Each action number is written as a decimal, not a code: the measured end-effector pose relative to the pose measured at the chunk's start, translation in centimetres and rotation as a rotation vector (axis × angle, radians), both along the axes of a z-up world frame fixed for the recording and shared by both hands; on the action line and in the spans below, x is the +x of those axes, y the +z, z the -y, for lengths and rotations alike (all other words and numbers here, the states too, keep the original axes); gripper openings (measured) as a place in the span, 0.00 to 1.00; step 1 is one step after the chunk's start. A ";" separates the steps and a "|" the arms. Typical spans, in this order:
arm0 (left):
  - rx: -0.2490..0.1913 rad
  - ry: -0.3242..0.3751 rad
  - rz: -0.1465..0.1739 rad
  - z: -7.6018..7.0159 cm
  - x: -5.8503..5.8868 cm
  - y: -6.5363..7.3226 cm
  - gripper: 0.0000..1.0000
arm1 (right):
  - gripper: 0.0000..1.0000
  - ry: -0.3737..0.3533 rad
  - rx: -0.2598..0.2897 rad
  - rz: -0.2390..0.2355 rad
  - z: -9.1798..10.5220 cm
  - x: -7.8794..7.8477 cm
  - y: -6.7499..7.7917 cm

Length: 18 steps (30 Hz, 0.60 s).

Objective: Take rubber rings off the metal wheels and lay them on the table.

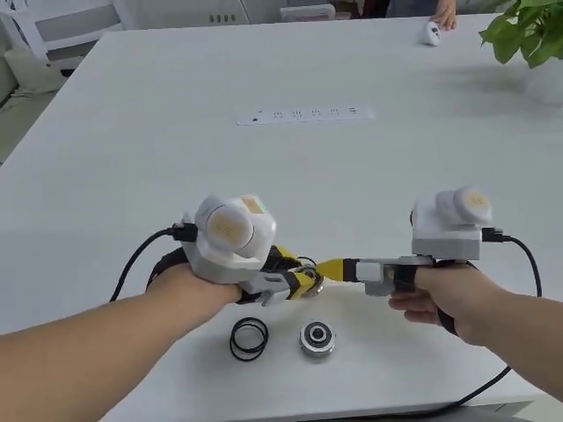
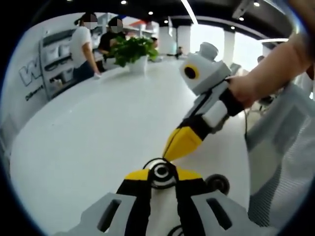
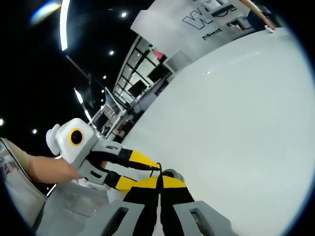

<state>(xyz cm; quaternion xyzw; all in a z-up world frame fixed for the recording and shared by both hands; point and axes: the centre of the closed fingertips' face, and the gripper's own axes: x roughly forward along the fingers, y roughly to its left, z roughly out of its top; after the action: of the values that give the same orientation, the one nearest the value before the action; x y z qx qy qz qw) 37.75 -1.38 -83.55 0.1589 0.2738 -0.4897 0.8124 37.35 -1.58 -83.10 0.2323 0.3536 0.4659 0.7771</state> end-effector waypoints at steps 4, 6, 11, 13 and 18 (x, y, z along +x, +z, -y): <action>-0.029 -0.008 -0.012 0.1 -0.5 0.6 0.27 | 0.00 -0.003 0.006 0.002 0.0 0.1 0.3; -0.028 -0.015 -0.010 0.0 -0.7 0.7 0.27 | 0.00 -0.005 0.011 0.004 -0.1 0.1 0.5; -0.043 -0.016 -0.004 -0.3 -1.2 1.6 0.30 | 0.00 -0.005 0.019 0.007 -0.2 0.1 0.9; -0.051 -0.017 0.001 -0.5 -1.3 2.0 0.32 | 0.00 -0.006 0.023 0.007 -0.2 0.0 1.1; -0.070 -0.013 0.010 -1.2 -1.7 2.9 0.35 | 0.00 -0.002 0.035 0.006 -0.4 -0.3 1.6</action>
<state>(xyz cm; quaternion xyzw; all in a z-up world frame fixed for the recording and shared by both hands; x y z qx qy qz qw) 36.07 -0.20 -80.67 0.1347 0.2513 -0.5035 0.8156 37.09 -1.14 -81.51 0.2448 0.3428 0.4720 0.7745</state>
